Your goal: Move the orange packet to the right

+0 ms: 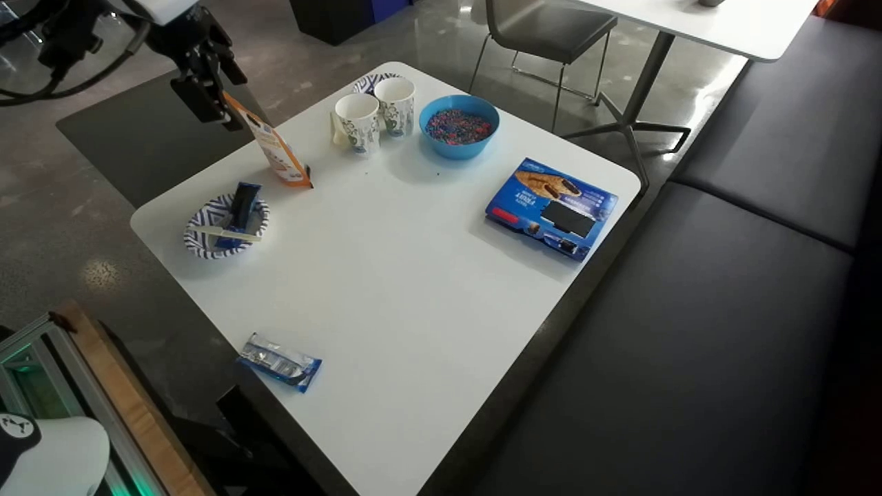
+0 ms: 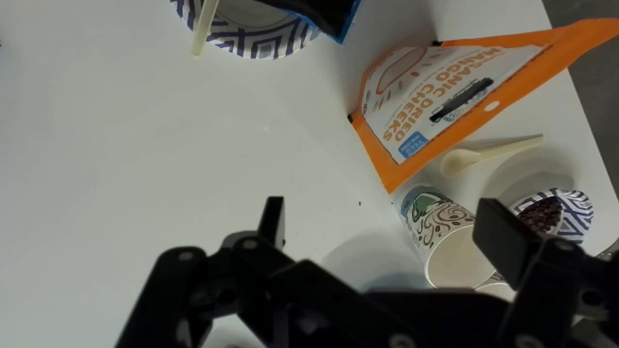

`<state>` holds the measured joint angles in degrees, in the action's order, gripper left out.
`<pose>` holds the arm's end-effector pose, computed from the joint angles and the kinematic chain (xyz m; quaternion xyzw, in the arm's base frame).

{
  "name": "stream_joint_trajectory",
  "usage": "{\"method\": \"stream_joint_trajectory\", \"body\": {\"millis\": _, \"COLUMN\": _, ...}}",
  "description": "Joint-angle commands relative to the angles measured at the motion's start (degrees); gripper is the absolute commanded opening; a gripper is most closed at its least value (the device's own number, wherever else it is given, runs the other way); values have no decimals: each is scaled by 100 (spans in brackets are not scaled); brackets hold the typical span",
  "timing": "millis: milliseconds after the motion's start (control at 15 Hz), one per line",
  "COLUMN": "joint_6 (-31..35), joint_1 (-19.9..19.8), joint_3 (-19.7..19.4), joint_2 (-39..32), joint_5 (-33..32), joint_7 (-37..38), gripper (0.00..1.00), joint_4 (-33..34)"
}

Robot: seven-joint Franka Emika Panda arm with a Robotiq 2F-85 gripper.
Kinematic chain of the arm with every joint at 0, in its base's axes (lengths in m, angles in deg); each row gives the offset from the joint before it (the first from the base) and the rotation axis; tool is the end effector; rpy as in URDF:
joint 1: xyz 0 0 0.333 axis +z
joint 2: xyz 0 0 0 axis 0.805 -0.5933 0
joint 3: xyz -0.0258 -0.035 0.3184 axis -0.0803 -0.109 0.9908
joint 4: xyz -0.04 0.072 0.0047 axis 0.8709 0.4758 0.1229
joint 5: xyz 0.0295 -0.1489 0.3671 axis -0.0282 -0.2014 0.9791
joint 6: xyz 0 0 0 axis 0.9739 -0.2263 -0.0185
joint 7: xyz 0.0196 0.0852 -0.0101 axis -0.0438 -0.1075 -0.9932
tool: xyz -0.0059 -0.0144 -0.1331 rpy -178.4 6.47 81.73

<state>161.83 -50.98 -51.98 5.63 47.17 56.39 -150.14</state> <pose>0.4526 0.1283 0.3607 -0.9358 0.3347 -0.0910 0.0626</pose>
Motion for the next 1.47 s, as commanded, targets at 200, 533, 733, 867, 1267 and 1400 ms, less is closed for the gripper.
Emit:
{"method": "stream_joint_trajectory", "body": {"millis": 200, "joint_6": 19, "joint_1": 21, "joint_3": -4, "joint_2": -102, "joint_5": -38, "joint_7": 363, "gripper": 100, "joint_4": 65}}
{"method": "stream_joint_trajectory", "body": {"millis": 533, "joint_6": 205, "joint_1": 91, "joint_3": -2, "joint_2": -356, "joint_5": 198, "joint_7": 1006, "gripper": 100, "joint_4": 141}}
{"method": "stream_joint_trajectory", "body": {"millis": 733, "joint_6": 529, "joint_1": 158, "joint_3": 22, "joint_2": -650, "joint_5": 235, "joint_7": 1343, "gripper": 100, "joint_4": 259}}
{"method": "stream_joint_trajectory", "body": {"millis": 867, "joint_6": 648, "joint_1": 231, "joint_3": 36, "joint_2": -921, "joint_5": 254, "joint_7": 1599, "gripper": 100, "joint_4": 396}}
{"method": "stream_joint_trajectory", "body": {"millis": 1267, "joint_6": 743, "joint_1": 493, "joint_3": -43, "joint_2": -1575, "joint_5": 323, "joint_7": 2233, "gripper": 72, "joint_4": 743}}
{"method": "stream_joint_trajectory", "body": {"millis": 1400, "joint_6": 723, "joint_1": 569, "joint_3": -76, "joint_2": -1639, "joint_5": 337, "joint_7": 2403, "gripper": 57, "joint_4": 823}}
